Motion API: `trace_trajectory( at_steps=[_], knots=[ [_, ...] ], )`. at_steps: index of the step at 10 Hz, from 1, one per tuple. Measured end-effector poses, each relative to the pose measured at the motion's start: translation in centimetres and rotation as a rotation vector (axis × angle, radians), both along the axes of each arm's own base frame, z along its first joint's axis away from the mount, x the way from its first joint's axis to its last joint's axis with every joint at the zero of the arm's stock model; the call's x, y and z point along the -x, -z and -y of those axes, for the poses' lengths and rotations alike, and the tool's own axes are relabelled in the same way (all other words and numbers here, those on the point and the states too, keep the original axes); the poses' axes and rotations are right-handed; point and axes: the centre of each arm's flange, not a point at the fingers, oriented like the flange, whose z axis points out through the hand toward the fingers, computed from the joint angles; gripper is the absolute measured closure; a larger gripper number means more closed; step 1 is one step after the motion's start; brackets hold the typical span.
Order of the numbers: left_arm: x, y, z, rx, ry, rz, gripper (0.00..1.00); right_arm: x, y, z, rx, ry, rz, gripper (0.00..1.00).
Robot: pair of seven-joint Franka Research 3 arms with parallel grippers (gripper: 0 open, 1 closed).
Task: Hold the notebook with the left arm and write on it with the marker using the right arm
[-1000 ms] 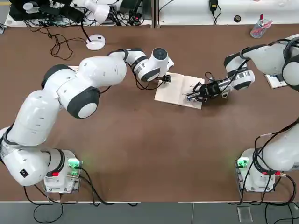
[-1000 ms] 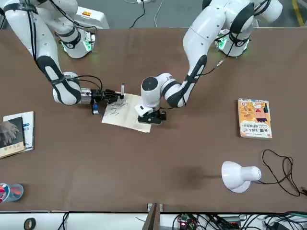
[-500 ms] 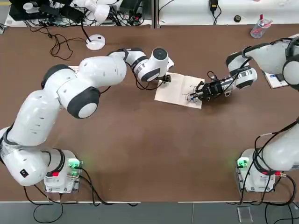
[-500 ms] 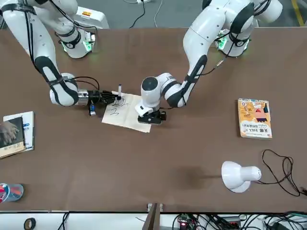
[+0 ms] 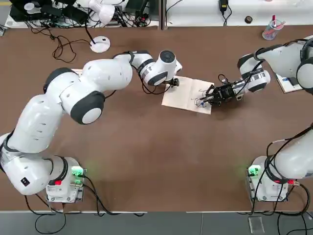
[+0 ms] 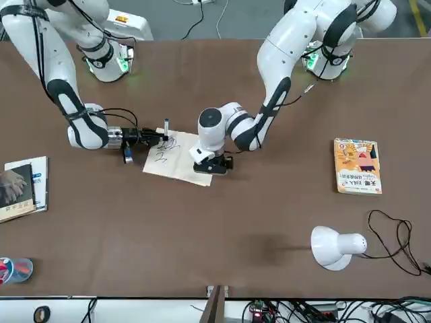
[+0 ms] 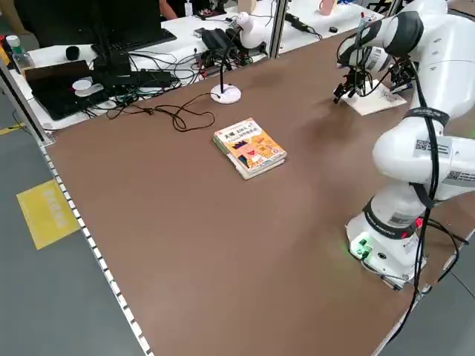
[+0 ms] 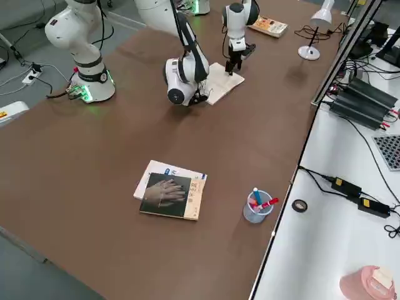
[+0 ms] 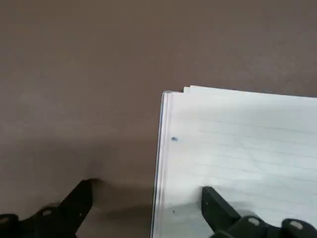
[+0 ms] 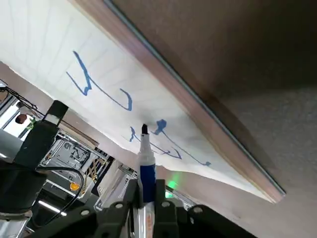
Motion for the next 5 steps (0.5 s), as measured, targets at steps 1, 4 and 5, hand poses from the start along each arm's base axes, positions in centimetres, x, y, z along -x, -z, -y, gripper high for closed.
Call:
trace_trajectory(
  at_steps=[1, 4, 5],
  knots=[
    [0.0, 0.0, 0.0, 0.0, 0.0, 0.0, 0.0, -0.01, -0.01, -0.01, 0.0, 0.0, 0.0, 0.83],
    [0.0, 0.01, 0.0, 0.0, 0.0, 0.0, 0.0, -0.08, -0.03, -0.15, 0.0, -0.004, 0.002, 0.83],
    [0.0, 0.01, 0.0, 0.0, 0.0, 0.0, 0.0, -0.11, -0.03, -0.26, 0.0, -0.006, 0.003, 0.83]
  ],
)
